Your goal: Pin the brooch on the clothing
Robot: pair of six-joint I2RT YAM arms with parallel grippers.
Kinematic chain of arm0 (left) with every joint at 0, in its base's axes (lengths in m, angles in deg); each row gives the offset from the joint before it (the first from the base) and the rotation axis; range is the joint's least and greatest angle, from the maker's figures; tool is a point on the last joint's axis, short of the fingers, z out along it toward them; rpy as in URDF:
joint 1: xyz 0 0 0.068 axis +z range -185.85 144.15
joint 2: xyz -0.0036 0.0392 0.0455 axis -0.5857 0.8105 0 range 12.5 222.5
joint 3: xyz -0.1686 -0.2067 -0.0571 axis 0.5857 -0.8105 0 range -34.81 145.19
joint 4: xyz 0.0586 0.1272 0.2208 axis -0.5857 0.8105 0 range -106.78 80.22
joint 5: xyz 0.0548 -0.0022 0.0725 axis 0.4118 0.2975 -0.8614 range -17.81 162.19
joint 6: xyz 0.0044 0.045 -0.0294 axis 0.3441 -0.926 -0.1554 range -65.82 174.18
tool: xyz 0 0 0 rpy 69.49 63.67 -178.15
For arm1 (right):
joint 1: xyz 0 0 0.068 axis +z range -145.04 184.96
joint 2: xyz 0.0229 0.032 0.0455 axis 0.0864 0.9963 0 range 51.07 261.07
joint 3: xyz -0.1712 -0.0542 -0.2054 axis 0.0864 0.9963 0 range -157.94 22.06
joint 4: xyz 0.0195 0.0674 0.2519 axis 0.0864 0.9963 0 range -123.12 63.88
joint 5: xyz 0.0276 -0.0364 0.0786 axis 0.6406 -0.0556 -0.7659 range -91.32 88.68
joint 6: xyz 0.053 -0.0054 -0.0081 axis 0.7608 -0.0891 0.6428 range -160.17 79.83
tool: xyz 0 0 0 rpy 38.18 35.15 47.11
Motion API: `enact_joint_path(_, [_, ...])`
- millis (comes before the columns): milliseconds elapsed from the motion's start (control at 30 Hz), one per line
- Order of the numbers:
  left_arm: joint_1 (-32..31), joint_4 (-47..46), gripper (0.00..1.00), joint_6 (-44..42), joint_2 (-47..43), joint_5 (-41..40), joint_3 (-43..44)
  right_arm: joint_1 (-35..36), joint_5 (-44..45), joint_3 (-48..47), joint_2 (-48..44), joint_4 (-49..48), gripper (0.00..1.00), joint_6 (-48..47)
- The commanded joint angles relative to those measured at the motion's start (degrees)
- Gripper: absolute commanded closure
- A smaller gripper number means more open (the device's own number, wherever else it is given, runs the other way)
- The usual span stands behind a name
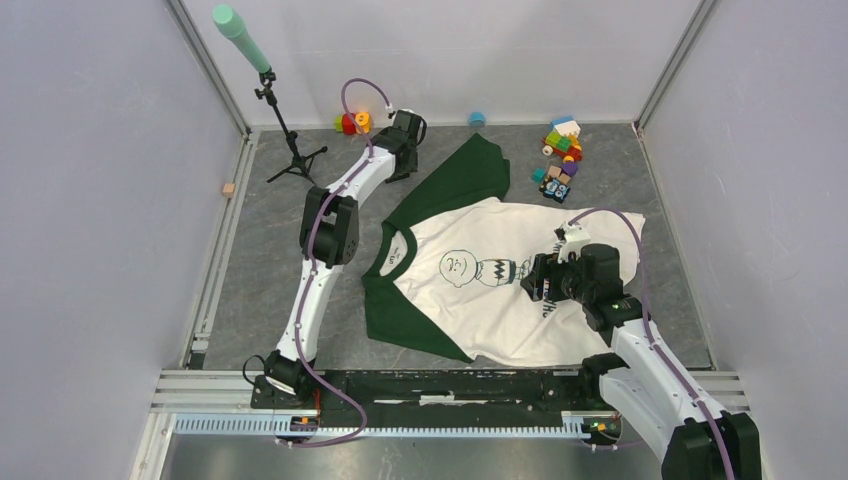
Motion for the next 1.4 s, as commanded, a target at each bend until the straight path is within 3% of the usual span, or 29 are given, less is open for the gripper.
enact_joint_path(0, [0.26,-1.76,0.52,-1.84,-3.23,1.40,-1.97,0.31,-0.52,-1.00,-0.70,-1.79,0.26,0.16])
enact_joint_path(233, [0.06,-7.57,0.58,-2.18,-10.48,1.83,-9.61,0.34,-0.21,-0.79,-1.03,-1.77,0.27,0.48])
enact_joint_path(733, [-0.71,-7.79,0.61,-2.67,-16.67,4.64,-15.72,0.50,-0.66,-1.04,-0.91,-1.74,0.28,0.52])
enact_joint_path(900, [-3.13,-15.08,0.62,-0.21,-27.38,8.41,-30.49,0.51,-1.89,-1.79,-1.13,-1.75,0.28,0.77])
enact_joint_path(1367, [-17.43,-34.19,0.62,10.14,-54.62,13.53,-70.03,0.46,-10.27,2.43,-5.13,-7.26,0.27,5.75])
